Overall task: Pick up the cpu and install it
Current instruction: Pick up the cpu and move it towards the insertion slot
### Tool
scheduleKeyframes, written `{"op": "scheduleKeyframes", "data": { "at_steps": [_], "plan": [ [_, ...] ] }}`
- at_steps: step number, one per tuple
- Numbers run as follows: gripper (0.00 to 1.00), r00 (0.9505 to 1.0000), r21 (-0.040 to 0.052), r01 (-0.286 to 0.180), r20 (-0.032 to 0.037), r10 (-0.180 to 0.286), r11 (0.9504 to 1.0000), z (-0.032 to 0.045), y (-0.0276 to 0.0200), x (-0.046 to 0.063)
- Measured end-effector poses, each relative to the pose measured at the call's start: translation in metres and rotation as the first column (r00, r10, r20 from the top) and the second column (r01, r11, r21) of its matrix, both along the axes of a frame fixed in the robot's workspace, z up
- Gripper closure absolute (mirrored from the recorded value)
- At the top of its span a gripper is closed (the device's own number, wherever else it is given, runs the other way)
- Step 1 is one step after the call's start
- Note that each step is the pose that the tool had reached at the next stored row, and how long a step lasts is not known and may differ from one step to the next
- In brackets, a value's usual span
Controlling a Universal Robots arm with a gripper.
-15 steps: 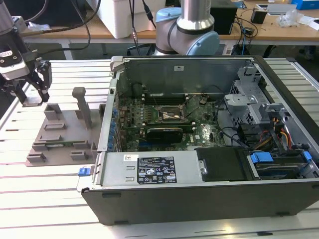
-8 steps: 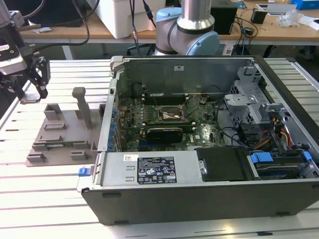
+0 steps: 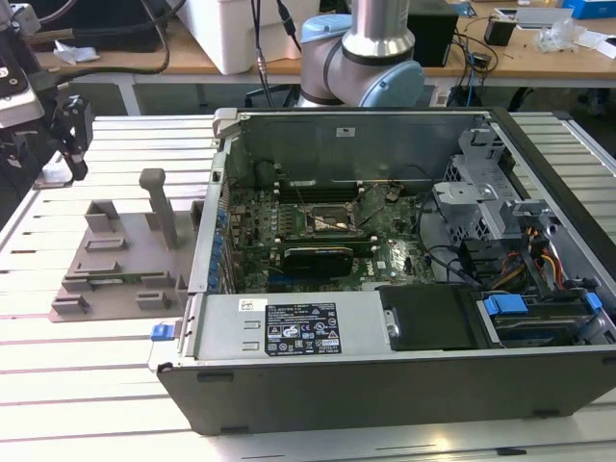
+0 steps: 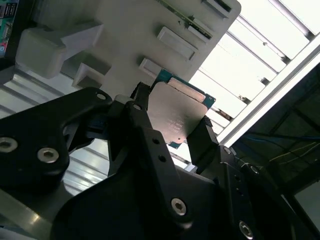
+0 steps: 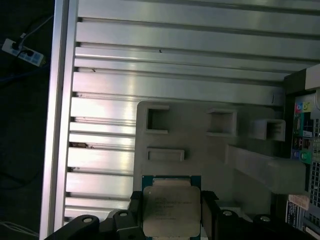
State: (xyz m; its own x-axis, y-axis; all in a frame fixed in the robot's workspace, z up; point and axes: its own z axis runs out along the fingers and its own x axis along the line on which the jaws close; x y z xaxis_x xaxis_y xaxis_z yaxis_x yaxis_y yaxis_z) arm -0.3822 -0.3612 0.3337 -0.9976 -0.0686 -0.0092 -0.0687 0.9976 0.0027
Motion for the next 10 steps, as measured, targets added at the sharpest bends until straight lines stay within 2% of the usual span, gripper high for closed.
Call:
{"op": "scheduleKeyframes", "data": {
  "at_steps": [10],
  "plan": [
    [0.45, 1.0, 0.0, 0.0, 0.0001, 0.0, 1.0, 0.0195, 0.0008, 0.0]
  ]
}}
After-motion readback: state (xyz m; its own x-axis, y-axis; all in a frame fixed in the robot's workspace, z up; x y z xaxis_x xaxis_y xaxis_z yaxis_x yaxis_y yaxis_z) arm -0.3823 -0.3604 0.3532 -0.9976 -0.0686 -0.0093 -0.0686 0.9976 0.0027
